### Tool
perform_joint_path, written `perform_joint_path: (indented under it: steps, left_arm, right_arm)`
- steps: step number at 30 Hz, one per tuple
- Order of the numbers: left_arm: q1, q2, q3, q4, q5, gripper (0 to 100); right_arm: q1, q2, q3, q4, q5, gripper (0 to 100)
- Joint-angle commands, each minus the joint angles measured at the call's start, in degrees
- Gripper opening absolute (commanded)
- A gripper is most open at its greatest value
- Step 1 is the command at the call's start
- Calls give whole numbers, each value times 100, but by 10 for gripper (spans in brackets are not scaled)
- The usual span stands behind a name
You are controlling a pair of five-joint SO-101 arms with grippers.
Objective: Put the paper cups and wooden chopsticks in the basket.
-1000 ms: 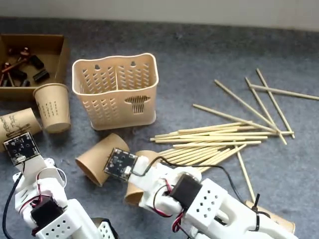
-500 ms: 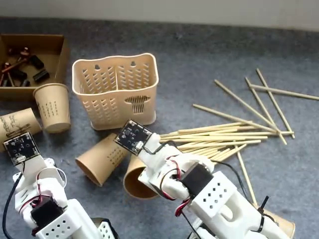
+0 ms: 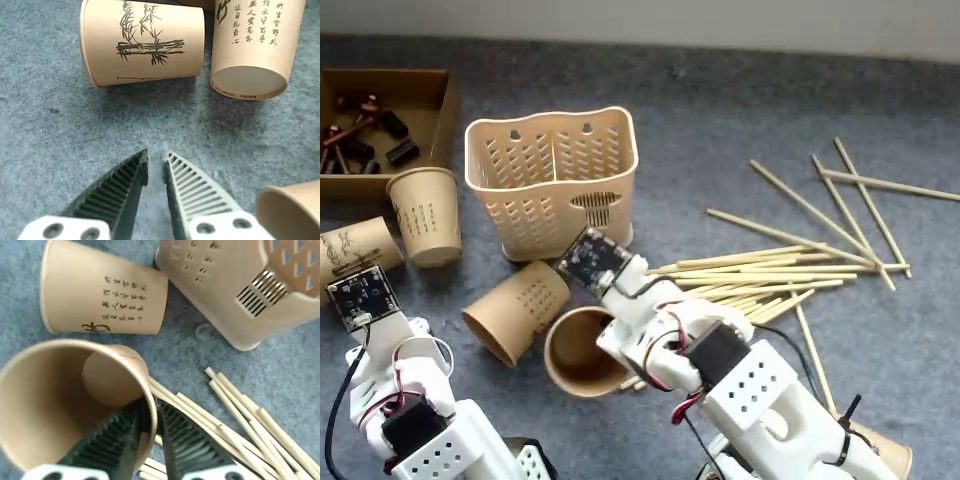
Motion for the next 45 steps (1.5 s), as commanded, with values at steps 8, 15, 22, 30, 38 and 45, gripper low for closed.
perform_joint_path:
  steps: [8,15,22,30,38,45]
  left_arm:
    - [198,13,-57,-132,35,71]
    - [198,13,-57,-132,35,71]
    - [198,13,-57,-132,35,71]
    - [198,13,-57,-132,35,71]
    - [198,13,-57,-132,35,71]
    - [198,13,-57,-132,35,71]
  right_arm:
    - [259,-48,-2818,1349,53,5]
    - [268,4,-4215,1051,26,5]
    - [277,4,-4382,-57,35,5]
    - [1323,198,-3521,-1789,53,5]
    - [1912,1218,-3081,-2273,18,5]
    - [2018,1604,-3081,-2237,18,5]
